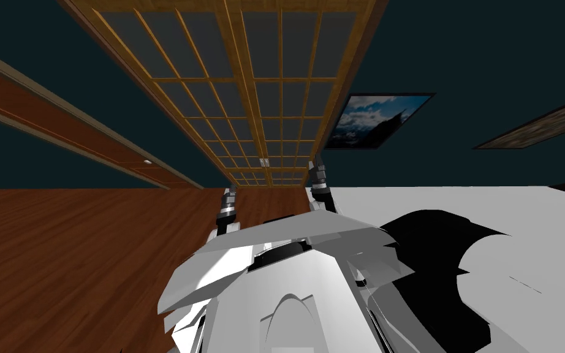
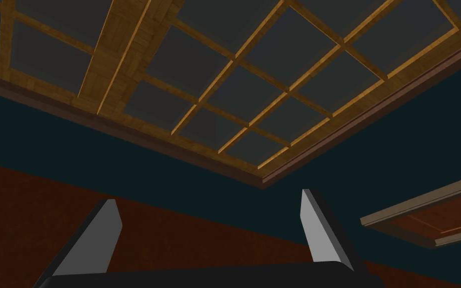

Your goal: Pull the door open

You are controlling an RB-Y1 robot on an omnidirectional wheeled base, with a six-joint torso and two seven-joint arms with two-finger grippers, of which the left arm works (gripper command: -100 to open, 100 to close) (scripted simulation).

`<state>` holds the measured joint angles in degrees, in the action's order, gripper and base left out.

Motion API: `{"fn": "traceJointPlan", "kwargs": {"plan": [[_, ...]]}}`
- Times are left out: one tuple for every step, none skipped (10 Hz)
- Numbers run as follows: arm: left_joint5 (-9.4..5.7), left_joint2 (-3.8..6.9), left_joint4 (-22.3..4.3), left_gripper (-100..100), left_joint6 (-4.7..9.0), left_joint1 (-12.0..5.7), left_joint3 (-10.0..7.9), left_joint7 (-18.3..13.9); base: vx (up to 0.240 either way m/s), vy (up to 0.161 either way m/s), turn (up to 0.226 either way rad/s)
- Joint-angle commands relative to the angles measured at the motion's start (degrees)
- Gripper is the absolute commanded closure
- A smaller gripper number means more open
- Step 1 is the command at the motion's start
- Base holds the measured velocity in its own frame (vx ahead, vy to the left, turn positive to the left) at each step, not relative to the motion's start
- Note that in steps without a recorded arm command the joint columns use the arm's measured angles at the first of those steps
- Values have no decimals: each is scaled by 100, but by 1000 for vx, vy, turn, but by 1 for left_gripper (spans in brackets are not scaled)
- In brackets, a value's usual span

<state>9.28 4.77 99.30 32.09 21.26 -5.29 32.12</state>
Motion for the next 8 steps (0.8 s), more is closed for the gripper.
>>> {"fn": "traceJointPlan", "kwargs": {"plan": [[28,31,-185,-100,51,-52,-46,163,106,8,-75],[47,42,-312,-100,91,-85,-73,261,106,4,-71],[66,52,-440,-100,133,-117,-100,361,98,3,-78],[85,62,-569,-100,174,-150,-127,461,101,1,-65],[103,72,-698,-100,215,-183,-155,561,106,-5,-62],[122,81,-826,-100,256,-216,-182,661,100,-5,-78],[141,91,-955,-100,297,-249,-210,760,102,4,-71],[160,98,-1084,-100,338,-282,-237,860,101,15,-84]]}}
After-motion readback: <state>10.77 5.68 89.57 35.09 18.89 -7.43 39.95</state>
